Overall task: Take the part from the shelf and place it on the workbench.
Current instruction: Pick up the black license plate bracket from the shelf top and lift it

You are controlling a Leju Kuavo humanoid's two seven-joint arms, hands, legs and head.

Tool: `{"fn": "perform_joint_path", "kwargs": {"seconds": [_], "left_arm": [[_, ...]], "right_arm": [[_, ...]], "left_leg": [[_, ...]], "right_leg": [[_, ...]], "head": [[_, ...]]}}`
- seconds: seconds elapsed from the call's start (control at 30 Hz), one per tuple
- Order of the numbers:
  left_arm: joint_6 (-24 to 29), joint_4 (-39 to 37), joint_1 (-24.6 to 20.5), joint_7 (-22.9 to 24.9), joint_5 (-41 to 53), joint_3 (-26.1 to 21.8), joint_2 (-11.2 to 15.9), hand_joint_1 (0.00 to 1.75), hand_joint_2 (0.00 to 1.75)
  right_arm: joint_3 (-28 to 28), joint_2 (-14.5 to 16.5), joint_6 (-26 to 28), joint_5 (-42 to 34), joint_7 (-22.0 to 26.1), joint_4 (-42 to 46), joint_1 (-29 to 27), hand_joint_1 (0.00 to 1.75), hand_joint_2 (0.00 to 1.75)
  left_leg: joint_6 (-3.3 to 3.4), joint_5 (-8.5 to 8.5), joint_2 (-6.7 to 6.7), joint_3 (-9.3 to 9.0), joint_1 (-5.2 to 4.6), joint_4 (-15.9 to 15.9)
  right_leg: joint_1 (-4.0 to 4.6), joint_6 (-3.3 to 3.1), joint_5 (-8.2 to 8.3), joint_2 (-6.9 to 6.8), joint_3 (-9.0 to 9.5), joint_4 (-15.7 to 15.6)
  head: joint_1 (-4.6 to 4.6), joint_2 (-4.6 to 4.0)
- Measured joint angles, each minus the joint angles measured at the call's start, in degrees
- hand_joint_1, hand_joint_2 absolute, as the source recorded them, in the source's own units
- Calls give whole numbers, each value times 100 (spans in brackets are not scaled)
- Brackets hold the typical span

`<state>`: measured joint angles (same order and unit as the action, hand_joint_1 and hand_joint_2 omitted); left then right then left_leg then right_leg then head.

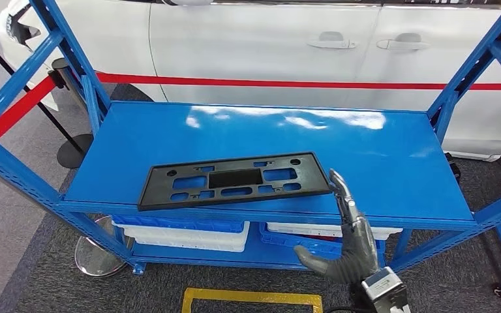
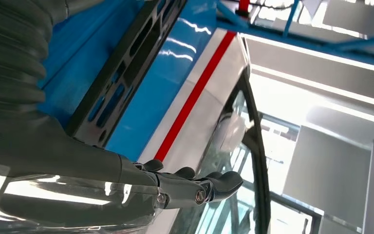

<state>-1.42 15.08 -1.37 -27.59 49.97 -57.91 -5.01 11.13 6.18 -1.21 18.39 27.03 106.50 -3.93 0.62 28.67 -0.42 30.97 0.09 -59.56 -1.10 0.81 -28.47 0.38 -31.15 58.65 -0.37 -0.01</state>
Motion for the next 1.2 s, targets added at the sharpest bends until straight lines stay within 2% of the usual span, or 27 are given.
{"fn": "perform_joint_path", "kwargs": {"seconds": [0.2, 0.3, 0.33, 0.37, 0.43, 0.47, 0.5, 0.6, 0.67, 0.73, 0.77, 0.8, 0.83, 0.87, 0.9, 0.97, 1.0, 1.1, 1.13, 1.2], "left_arm": [[-5, 0, -2, -11, 18, -7, 1, 0, 0], [-23, -1, -8, -36, 62, -22, 0, 0, 0], [-35, -2, -10, -50, 85, -30, -1, 0, 0], [-51, -6, -8, -71, 132, -41, -2, 0, 0], [-88, -15, -8, -126, 280, -66, -2, 0, 0], [-100, -18, -7, -146, 352, -74, 0, 0, 0], [-108, -19, -8, -159, 402, -77, 1, 0, 0], [-135, -20, -11, -174, 491, -79, 3, 0, 0], [-152, -20, -19, -184, 534, -84, 6, 0, 0], [-160, -20, -22, -191, 574, -105, 11, 0, 0], [-162, -20, -22, -191, 600, -118, 13, 0, 0], [-166, -20, -23, -191, 624, -130, 14, 0, 0], [-169, -20, -24, -191, 641, -140, 14, 0, 0], [-171, -20, -28, -191, 662, -153, 18, 0, 0], [-173, -20, -36, -192, 685, -169, 22, 0, 0], [-175, -20, -65, -194, 736, -203, 33, 0, 0], [-179, -20, -81, -197, 759, -216, 35, 0, 0], [-189, -20, -102, -203, 827, -248, 35, 0, 0], [-191, -19, -108, -206, 846, -258, 34, 0, 0], [-198, -14, -130, -216, 883, -285, 32, 0, 0]], "right_arm": [[52, -13, 9, 34, -29, 7, 15, 0, 175], [172, -44, 46, 158, -116, 41, 44, 0, 175], [231, -69, 86, 268, -171, 62, 60, 0, 175], [343, -123, 193, 544, -283, 80, 84, 0, 175], [682, -263, 598, 1532, -656, 116, 182, 0, 175], [830, -320, 803, 2019, -833, 121, 225, 0, 175], [924, -347, 960, 2374, -958, 125, 259, 0, 175], [1061, -383, 1223, 2949, -1159, 125, 302, 0, 175], [1154, -398, 1399, 3330, -1286, 123, 348, 0, 175], [1239, -413, 1580, 3723, -1426, 100, 384, 0, 175], [1274, -419, 1662, 3910, -1492, 75, 394, 0, 175], [1308, -424, 1749, 4102, -1563, 40, 402, 0, 175], [1339, -427, 1835, 4285, -1626, -3, 414, 0, 175], [1374, -428, 1923, 4463, -1686, -51, 430, 0, 175], [1412, -427, 2017, 4646, -1746, -108, 451, 0, 175], [1494, -421, 2206, 4984, -1852, -243, 499, 0, 175], [1537, -412, 2302, 5150, -1902, -325, 521, 0, 175], [1661, -357, 2590, 5618, -2041, -582, 580, 0, 175], [1695, -337, 2686, 5760, -2083, -664, 601, 0, 175], [1751, -292, 2878, 6030, -2156, -845, 639, 0, 175]], "left_leg": [[11, -8, 1, 0, 0, 11], [64, -64, 4, -37, 38, 100], [97, -98, 10, -54, 58, 145], [120, -123, 16, -55, 72, 173], [83, -111, 15, -43, 73, 157], [29, -92, 9, -26, 67, 127], [-30, -73, 3, -17, 63, 103], [-134, -50, 6, 4, 79, 90], [-182, 166, 9, 145, 97, -239], [-213, 511, 11, 497, 105, -974], [-224, 614, 12, 665, 107, -1306], [-230, 617, 12, 764, 107, -1482], [-229, 506, 13, 757, 108, -1429], [-222, 310, 14, 650, 108, -1167], [-209, 93, 16, 480, 109, -770], [-171, -140, 14, 202, 89, -130], [-146, -161, 10, 149, 77, 8], [-44, -188, 1, 154, 68, 56], [-3, -208, 3, 154, 76, 74], [62, -240, 11, 163, 89, 98]], "right_leg": [[1, 11, 7, 0, 3, -11], [28, 39, 8, -3, 12, -22], [32, 45, -73, -4, -36, 82], [27, 58, -259, -7, -249, 500], [4, 48, -217, -19, -324, 538], [4, 33, -117, -23, -322, 450], [11, 2, 87, -22, -159, 53], [20, -98, 113, -11, -175, 8], [0, -171, 136, -27, -153, -41], [5, -207, 135, -45, -148, -46], [11, -213, 134, -49, -149, -43], [15, -216, 131, -51, -148, -37], [18, -215, 126, -50, -146, -29], [18, -211, 120, -46, -141, -19], [18, -202, 110, -43, -135, -7], [41, -160, 93, -35, -139, 19], [50, -131, 94, -34, -147, 24], [47, -39, 108, -34, -163, 16], [40, -12, 56, -35, -187, 76], [29, 29, -233, -35, -393, 526]], "head": [[-1, 1], [3, 1], [14, 1], [25, 1], [46, 1], [45, 1], [40, 1], [28, 0], [0, 1], [-31, 1], [-33, 1], [-33, 1], [-34, 1], [-34, 1], [-36, 1], [-37, 1], [-35, 1], [-28, 1], [-24, 1], [-9, 1]]}}
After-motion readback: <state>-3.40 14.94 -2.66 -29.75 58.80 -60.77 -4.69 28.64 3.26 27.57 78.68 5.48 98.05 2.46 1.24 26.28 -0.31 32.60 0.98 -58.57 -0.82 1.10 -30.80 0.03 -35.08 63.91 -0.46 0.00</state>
